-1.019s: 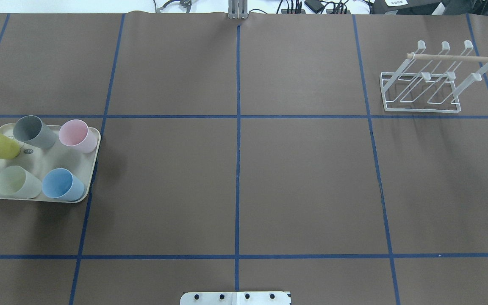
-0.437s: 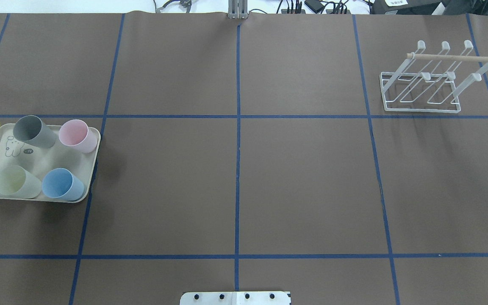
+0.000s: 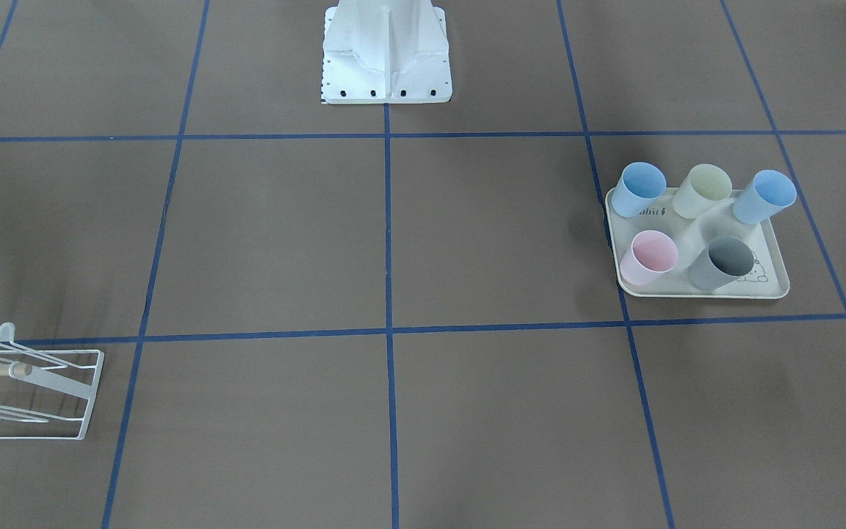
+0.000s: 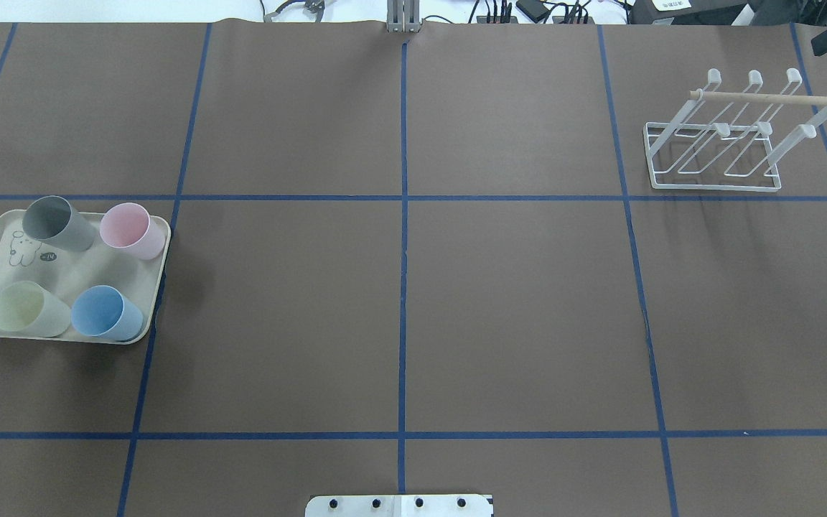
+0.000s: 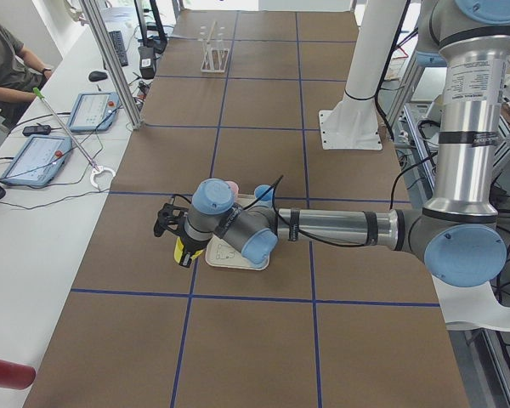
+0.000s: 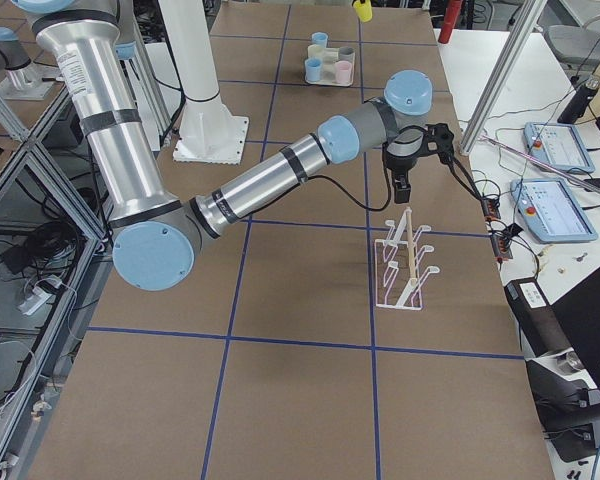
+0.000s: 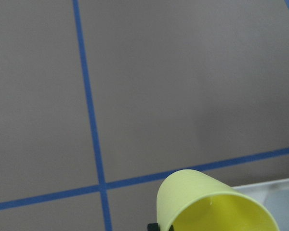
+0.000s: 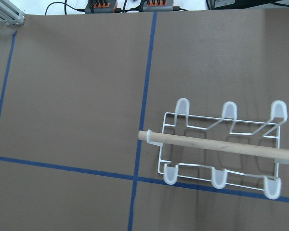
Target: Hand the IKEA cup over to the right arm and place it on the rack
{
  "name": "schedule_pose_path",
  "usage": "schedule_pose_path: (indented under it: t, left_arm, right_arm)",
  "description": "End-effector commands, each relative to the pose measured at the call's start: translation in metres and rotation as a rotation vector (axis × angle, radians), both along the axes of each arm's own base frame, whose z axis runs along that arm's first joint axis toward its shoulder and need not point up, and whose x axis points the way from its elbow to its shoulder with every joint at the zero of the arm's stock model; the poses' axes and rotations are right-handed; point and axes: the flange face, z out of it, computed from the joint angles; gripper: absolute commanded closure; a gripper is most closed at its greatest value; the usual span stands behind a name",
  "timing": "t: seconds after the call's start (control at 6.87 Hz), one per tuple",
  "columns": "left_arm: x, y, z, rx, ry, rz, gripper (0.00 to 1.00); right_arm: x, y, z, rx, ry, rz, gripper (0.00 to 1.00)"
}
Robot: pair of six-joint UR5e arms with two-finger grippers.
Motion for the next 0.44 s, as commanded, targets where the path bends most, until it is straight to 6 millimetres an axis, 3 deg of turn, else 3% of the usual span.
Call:
schedule_pose_path:
  t: [0.0,0.29]
  left_arm:
    - [0.006,-0.033,-0.048,-0.103,0.106,-0.21,1.0]
    - [0.052,-0.034,-0.092,-0.163,0.265,-0.281,1.0]
  right_arm:
    - [-0.089,-0.011,-0.072,-0.084,0.008,0.071,0.0]
    - [-0.18,-0.001,-0.135,-0.143,-0.016,0.131,0.0]
